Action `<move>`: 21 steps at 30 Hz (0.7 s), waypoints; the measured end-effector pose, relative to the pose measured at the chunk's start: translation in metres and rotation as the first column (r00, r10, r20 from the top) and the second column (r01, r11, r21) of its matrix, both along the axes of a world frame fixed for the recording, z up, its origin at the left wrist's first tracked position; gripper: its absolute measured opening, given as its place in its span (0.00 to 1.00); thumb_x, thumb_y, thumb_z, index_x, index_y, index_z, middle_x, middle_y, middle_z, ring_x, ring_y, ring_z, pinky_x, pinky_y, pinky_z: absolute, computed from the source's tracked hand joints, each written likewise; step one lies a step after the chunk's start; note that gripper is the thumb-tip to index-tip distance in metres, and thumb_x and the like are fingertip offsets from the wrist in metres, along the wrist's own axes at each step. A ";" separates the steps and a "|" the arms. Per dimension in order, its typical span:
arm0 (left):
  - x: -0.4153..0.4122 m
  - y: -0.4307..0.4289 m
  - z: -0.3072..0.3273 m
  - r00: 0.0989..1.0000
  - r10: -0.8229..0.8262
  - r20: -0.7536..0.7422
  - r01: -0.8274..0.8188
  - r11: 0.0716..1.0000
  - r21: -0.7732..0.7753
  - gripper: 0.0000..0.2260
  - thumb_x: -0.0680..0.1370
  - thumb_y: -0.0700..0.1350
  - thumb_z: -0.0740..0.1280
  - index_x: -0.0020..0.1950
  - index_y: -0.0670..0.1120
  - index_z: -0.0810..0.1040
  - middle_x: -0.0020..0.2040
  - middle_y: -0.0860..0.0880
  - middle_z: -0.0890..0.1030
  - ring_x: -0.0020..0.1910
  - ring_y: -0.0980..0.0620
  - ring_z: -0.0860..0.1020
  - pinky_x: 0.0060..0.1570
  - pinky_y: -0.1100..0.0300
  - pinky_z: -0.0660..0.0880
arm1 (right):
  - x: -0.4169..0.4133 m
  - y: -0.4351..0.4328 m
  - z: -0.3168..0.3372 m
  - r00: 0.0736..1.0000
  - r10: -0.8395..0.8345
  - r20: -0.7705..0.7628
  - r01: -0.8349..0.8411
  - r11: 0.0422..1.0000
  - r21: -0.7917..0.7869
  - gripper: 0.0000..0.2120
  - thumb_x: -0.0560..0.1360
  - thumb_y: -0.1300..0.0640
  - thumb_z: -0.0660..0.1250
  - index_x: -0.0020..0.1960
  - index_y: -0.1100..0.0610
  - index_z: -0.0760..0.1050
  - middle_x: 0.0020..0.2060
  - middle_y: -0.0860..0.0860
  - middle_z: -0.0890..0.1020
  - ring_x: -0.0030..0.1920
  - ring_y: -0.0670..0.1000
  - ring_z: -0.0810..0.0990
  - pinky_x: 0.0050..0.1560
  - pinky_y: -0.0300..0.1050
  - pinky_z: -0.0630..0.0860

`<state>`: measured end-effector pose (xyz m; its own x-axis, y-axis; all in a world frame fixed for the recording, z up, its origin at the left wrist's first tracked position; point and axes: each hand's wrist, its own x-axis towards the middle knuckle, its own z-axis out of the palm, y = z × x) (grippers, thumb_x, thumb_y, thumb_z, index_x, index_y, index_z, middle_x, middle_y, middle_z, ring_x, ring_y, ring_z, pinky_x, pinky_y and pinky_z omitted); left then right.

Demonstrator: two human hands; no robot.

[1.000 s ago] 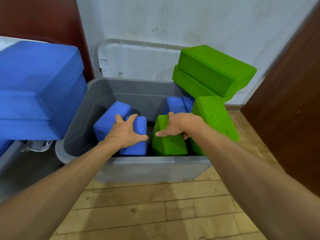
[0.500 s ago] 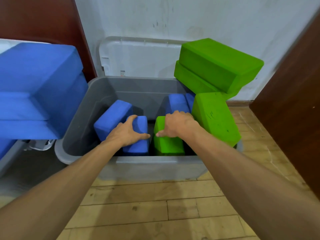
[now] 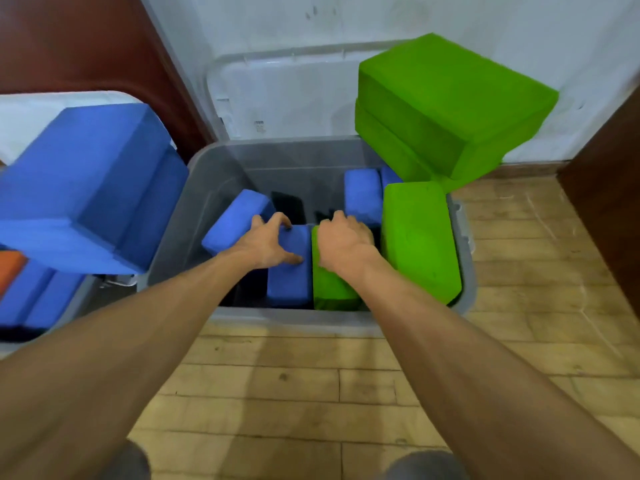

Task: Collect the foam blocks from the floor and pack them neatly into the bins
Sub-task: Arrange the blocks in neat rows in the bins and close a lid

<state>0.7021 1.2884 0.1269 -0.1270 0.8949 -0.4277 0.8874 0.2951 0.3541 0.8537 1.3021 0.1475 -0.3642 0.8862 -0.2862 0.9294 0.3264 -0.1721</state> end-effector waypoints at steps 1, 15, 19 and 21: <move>-0.001 0.003 -0.002 1.000 -0.023 0.019 0.023 0.999 0.024 0.31 0.67 0.52 0.78 0.64 0.49 0.67 0.63 0.45 0.64 0.54 0.47 0.71 0.58 0.52 0.70 | 0.001 0.002 0.000 1.000 0.004 -0.001 -0.004 1.000 -0.001 0.22 0.78 0.55 0.63 0.70 0.60 0.66 0.68 0.58 0.67 0.68 0.59 0.68 0.65 0.51 0.68; -0.033 0.024 -0.029 0.948 -0.319 -0.008 0.319 0.943 0.099 0.38 0.68 0.59 0.73 0.74 0.53 0.62 0.67 0.45 0.64 0.65 0.38 0.69 0.62 0.45 0.70 | -0.003 -0.003 -0.013 0.987 0.023 0.157 -0.028 0.999 0.025 0.34 0.74 0.43 0.67 0.72 0.60 0.61 0.65 0.57 0.70 0.66 0.58 0.67 0.67 0.50 0.64; -0.038 0.021 -0.023 0.966 -0.256 0.044 0.253 0.965 0.068 0.37 0.68 0.56 0.73 0.72 0.54 0.61 0.68 0.44 0.64 0.65 0.39 0.70 0.61 0.46 0.71 | -0.021 -0.008 -0.008 0.978 -0.064 0.197 0.071 0.997 -0.028 0.29 0.75 0.49 0.68 0.69 0.62 0.63 0.66 0.59 0.70 0.67 0.59 0.67 0.68 0.51 0.64; -0.041 0.020 -0.023 0.967 -0.249 0.046 0.246 0.967 0.062 0.36 0.68 0.56 0.73 0.72 0.54 0.62 0.68 0.44 0.65 0.65 0.39 0.70 0.61 0.46 0.71 | -0.030 -0.004 -0.007 0.977 -0.065 0.201 0.080 0.995 -0.064 0.27 0.75 0.51 0.69 0.68 0.62 0.65 0.68 0.59 0.70 0.68 0.60 0.67 0.68 0.51 0.65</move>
<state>0.6616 1.3085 0.1035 0.1234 0.9182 -0.3764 0.9098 0.0467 0.4124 0.8235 1.2977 0.1404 -0.2294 0.8829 -0.4097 0.9681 0.2505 -0.0022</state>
